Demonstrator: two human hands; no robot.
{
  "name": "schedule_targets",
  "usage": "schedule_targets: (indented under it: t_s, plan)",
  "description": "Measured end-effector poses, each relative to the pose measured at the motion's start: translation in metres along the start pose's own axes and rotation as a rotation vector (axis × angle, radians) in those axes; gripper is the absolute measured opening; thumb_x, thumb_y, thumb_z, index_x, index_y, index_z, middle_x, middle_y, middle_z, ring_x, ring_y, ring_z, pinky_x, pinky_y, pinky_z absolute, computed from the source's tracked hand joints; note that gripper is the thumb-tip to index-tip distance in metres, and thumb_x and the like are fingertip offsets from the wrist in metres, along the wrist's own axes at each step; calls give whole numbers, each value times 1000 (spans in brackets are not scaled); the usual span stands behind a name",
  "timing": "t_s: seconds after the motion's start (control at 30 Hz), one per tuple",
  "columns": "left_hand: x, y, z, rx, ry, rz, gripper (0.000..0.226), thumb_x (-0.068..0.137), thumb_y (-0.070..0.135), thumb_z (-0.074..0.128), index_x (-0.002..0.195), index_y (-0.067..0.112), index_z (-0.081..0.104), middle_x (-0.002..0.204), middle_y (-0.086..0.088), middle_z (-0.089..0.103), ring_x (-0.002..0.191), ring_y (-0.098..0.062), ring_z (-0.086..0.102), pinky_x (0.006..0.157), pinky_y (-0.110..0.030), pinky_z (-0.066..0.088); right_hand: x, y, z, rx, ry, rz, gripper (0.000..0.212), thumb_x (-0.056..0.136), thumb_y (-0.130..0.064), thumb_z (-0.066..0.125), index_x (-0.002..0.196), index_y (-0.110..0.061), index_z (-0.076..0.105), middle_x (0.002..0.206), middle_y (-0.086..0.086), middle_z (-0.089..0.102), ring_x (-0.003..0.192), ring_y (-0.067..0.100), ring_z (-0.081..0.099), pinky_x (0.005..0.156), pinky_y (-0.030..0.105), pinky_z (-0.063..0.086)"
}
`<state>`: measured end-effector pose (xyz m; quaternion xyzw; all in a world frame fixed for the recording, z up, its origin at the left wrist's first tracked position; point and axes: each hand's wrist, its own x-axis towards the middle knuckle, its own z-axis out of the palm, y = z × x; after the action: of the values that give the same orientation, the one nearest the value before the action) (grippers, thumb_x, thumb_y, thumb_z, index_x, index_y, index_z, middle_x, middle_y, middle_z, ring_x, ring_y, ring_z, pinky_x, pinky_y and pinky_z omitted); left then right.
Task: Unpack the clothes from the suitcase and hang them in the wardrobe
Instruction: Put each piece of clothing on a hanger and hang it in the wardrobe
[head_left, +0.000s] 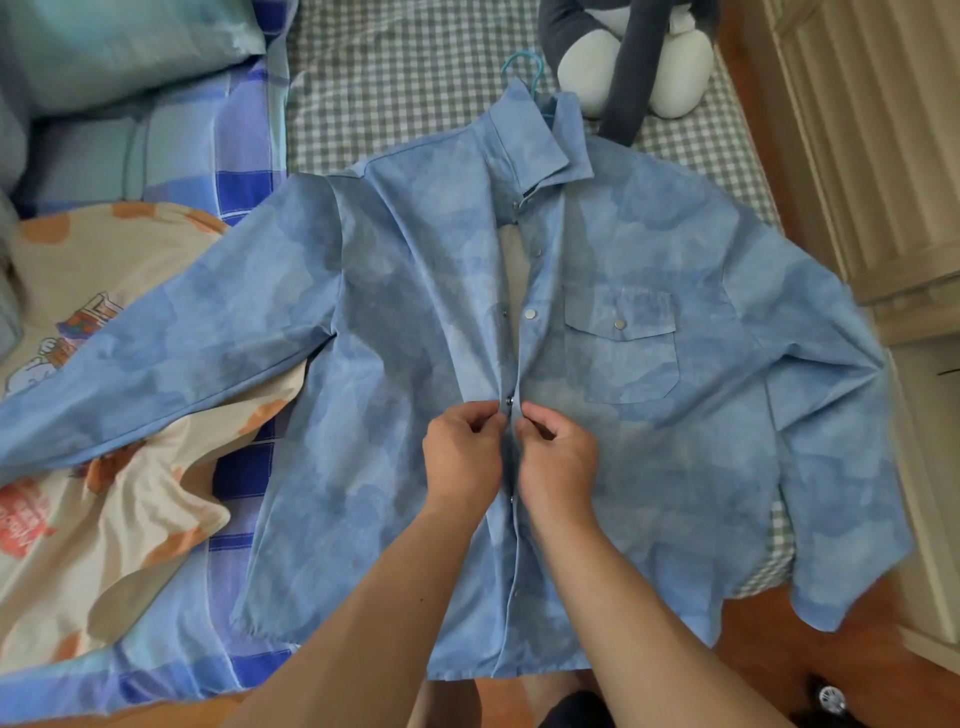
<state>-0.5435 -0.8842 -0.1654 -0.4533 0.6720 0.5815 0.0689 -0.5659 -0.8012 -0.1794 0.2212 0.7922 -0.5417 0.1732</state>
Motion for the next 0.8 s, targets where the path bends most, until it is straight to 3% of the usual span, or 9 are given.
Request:
schedule_targets:
  t_s: [0.1, 0.23, 0.37, 0.47, 0.6, 0.7, 0.8]
  plan:
    - [-2, 2, -1, 80, -1, 63, 31, 95, 12, 65, 75, 35, 71, 76, 8, 72, 70, 1, 63, 66, -8, 49, 0, 0, 1, 31, -27, 15, 22, 90, -5, 66, 99, -23, 76, 84, -23, 67, 86, -4, 67, 82, 16, 50]
    - [2, 2, 0, 151, -9, 95, 20, 94, 10, 63, 87, 21, 78, 82, 9, 71, 80, -2, 65, 65, -7, 46, 3, -2, 4, -99, -39, -33, 18, 89, -8, 68, 101, -17, 79, 88, -10, 74, 88, 9, 70, 83, 24, 54]
    - [9, -3, 0, 196, 34, 92, 15, 93, 9, 64, 95, 16, 76, 88, 14, 64, 87, -6, 61, 69, -5, 41, 11, -6, 2, -212, -97, -88, 18, 89, -3, 67, 96, -13, 79, 75, -17, 66, 74, -3, 63, 64, 3, 43]
    - [13, -7, 0, 229, 54, 105, 16, 94, 7, 63, 95, 15, 76, 92, 10, 64, 87, -7, 59, 68, -1, 38, 20, -9, -2, -257, -166, -96, 17, 89, -1, 67, 97, -12, 79, 75, -18, 64, 74, -11, 58, 66, 1, 41]
    - [13, -4, -2, 278, 25, 122, 18, 95, 5, 61, 94, 15, 76, 92, 5, 62, 82, -3, 57, 67, 0, 37, 28, -11, -5, -304, -235, -89, 14, 91, -7, 68, 97, -13, 79, 82, -8, 71, 77, 3, 65, 69, 10, 45]
    - [17, -7, -2, 331, 23, 144, 19, 93, 3, 61, 91, 13, 76, 88, 2, 61, 81, -11, 58, 67, -5, 39, 31, -13, -8, -392, -283, -108, 15, 90, -8, 67, 95, -15, 79, 82, -8, 71, 78, 7, 65, 66, 10, 45]
    - [17, -6, 2, 339, 33, 123, 18, 91, 1, 62, 86, 10, 76, 82, 1, 59, 77, -10, 57, 65, -10, 40, 31, -10, -8, -509, -279, -186, 16, 86, -5, 66, 82, -17, 76, 77, -7, 69, 75, 12, 64, 66, 26, 50]
